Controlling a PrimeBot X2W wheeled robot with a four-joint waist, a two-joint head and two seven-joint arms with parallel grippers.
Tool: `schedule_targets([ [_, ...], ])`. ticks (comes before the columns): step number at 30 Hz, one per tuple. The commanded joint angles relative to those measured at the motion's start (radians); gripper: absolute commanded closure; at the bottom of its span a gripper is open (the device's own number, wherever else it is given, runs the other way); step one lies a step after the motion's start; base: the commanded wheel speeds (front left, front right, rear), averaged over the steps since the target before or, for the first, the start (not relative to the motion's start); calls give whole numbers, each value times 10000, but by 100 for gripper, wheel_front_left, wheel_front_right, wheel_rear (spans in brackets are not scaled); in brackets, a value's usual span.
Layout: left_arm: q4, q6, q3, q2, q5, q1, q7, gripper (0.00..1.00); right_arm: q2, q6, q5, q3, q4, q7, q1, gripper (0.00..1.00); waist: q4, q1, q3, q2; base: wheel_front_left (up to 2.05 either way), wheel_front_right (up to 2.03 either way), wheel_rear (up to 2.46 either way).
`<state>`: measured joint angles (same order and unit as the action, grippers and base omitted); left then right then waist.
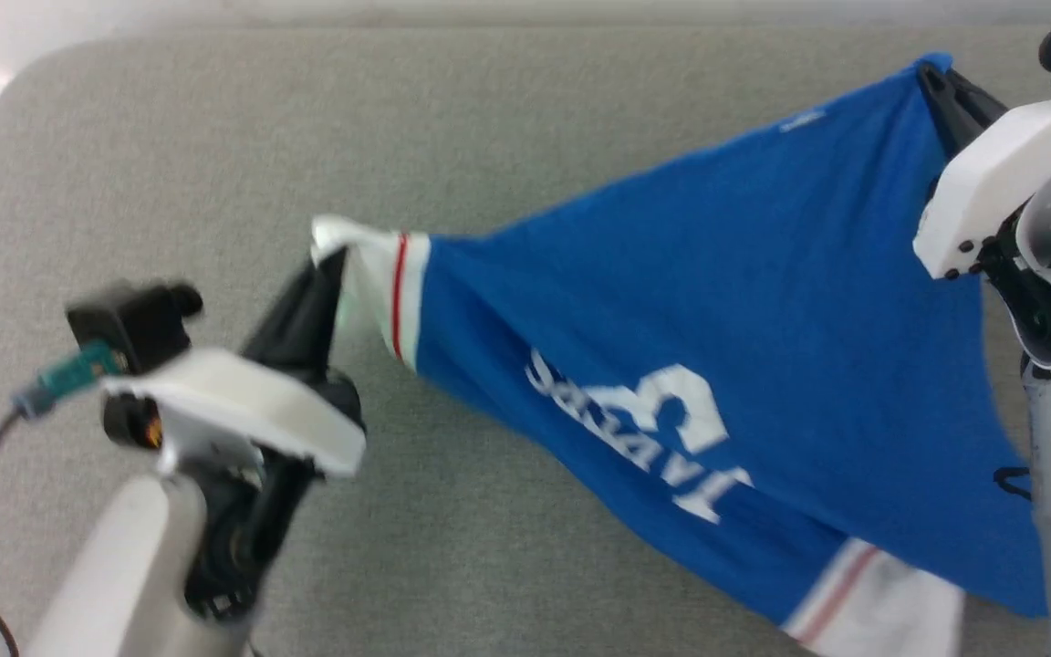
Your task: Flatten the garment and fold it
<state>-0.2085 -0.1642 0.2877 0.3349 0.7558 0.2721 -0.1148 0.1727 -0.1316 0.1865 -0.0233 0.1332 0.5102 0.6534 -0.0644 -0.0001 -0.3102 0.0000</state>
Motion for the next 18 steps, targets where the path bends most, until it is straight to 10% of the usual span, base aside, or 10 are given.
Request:
schedule_targets([
  [1, 19, -89, -68, 85, -167, 397, -29, 100, -60, 9, 64, -45, -65, -121, 42, 100, 553, 1, 672, 0, 0, 0, 0],
  [18, 3393, 290, 596, 848, -2082, 6823, -1703, 100, -393, 9, -235, 566, 1485, -1094, 3114, 100, 1422, 1, 1562, 0, 0, 0, 0],
])
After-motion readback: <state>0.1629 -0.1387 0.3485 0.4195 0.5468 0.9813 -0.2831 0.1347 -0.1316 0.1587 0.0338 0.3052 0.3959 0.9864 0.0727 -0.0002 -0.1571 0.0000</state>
